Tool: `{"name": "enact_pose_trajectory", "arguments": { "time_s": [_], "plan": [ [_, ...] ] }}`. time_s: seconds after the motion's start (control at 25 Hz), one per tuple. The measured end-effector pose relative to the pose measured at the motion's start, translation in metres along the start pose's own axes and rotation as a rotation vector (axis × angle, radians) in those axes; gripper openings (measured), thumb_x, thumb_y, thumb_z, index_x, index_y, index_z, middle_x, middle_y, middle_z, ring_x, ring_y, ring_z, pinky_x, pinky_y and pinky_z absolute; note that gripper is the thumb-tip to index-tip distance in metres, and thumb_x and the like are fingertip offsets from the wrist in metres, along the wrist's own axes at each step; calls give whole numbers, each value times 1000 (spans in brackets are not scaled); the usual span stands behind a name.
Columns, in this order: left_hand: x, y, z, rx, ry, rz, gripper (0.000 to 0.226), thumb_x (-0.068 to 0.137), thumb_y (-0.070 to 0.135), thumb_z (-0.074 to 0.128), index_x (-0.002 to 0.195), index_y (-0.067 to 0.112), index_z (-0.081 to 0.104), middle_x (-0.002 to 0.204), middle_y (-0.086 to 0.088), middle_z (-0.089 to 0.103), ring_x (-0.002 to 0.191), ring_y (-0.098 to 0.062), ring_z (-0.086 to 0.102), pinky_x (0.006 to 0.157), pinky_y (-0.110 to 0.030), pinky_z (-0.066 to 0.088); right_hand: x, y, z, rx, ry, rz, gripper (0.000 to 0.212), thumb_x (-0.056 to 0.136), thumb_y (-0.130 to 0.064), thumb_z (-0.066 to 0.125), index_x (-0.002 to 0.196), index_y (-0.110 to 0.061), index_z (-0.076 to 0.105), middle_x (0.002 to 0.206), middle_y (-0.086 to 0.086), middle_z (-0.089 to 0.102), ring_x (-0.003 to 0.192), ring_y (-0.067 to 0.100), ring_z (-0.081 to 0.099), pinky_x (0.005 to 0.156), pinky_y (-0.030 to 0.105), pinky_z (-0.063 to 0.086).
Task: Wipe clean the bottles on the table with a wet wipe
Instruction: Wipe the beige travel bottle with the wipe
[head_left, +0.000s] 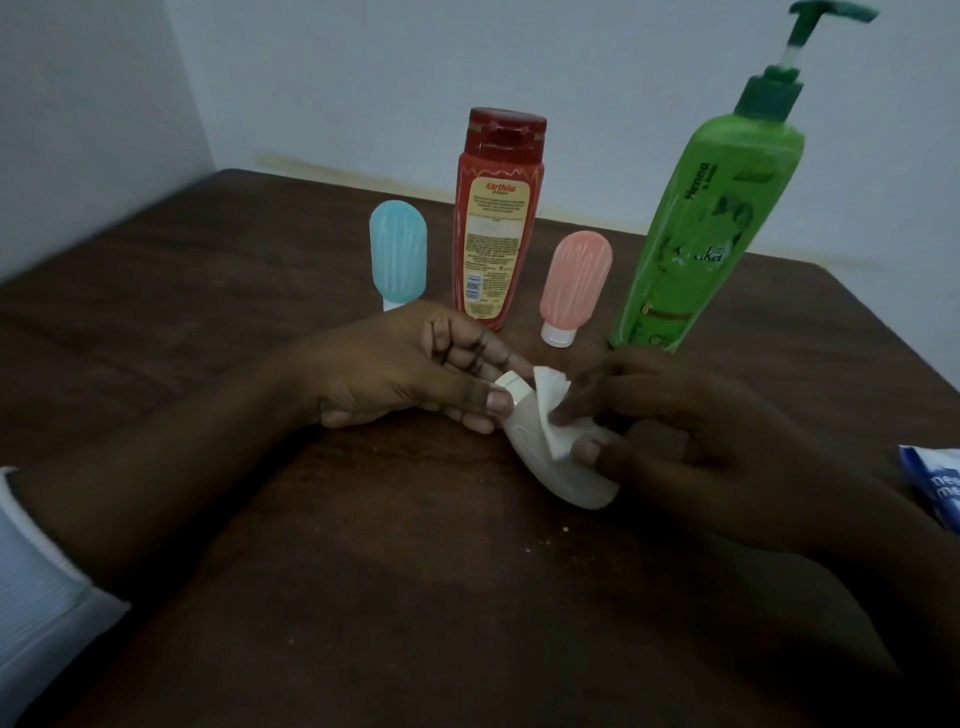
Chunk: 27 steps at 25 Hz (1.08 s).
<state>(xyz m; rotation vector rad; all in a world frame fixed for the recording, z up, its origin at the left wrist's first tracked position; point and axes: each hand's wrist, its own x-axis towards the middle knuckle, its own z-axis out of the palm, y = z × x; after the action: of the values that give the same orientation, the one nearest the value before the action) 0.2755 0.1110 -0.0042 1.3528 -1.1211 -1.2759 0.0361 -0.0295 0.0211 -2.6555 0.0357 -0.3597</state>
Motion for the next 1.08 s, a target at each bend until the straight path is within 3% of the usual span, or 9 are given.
{"name": "enact_pose_trajectory", "arguments": {
  "time_s": [0.24, 0.4, 0.52, 0.68, 0.8, 0.92, 1.0, 1.08],
  "plan": [
    [-2, 1, 3, -23, 29, 13, 45, 74, -4, 75, 118, 2, 67, 109, -18, 76, 97, -25, 76, 80, -34, 65, 3, 4, 7, 17, 31, 61, 27, 89, -40, 65, 114, -31, 66, 113, -18, 60, 105, 7, 62, 82, 34, 57],
    [-3, 1, 4, -18, 39, 36, 45, 74, -4, 76, 118, 1, 67, 109, -19, 76, 98, -26, 76, 82, -36, 65, 4, 2, 9, -8, 70, 80, 25, 85, -39, 70, 109, -32, 64, 103, -20, 61, 96, 2, 61, 76, 21, 52],
    [-3, 1, 5, -17, 47, 43, 46, 74, -5, 76, 119, 1, 68, 109, -18, 76, 99, -26, 76, 82, -35, 65, 3, -2, 5, -40, 89, 69, 16, 86, -22, 74, 95, -31, 64, 90, -19, 61, 87, 3, 60, 70, 16, 48],
    [-5, 2, 4, -5, 41, 40, 47, 74, -8, 75, 120, -2, 68, 110, -20, 76, 98, -26, 76, 82, -34, 65, 3, -8, 6, -104, 51, -21, 21, 89, -16, 71, 96, -33, 62, 95, -24, 56, 91, -4, 56, 74, 7, 41],
    [-3, 2, 4, -3, 41, 30, 44, 75, -6, 75, 119, -2, 69, 110, -19, 77, 99, -25, 76, 82, -34, 65, 11, -5, 19, -133, 136, -7, 13, 93, -25, 62, 105, -30, 64, 103, -17, 59, 95, -1, 56, 77, 12, 43],
    [-3, 2, 5, -13, 63, 29, 43, 75, -3, 75, 118, 0, 70, 110, -20, 77, 100, -26, 77, 79, -32, 65, 11, 1, 18, -111, 171, 91, 10, 93, -30, 60, 101, -25, 66, 95, -13, 63, 86, 3, 58, 69, 19, 45],
    [-3, 2, 6, -13, 70, 34, 44, 74, -4, 76, 118, 0, 71, 110, -21, 77, 99, -26, 77, 78, -32, 65, 5, 0, 11, -105, 137, 85, 5, 91, -25, 65, 95, -24, 66, 87, -14, 61, 80, 2, 58, 63, 14, 42],
    [-4, 1, 6, -16, 77, 41, 44, 74, -5, 76, 118, -2, 71, 109, -21, 77, 97, -25, 77, 78, -32, 65, 3, -5, 11, -131, 88, 13, 10, 88, -19, 68, 98, -23, 68, 92, -16, 61, 84, 0, 57, 69, 10, 41]
  ]
}}
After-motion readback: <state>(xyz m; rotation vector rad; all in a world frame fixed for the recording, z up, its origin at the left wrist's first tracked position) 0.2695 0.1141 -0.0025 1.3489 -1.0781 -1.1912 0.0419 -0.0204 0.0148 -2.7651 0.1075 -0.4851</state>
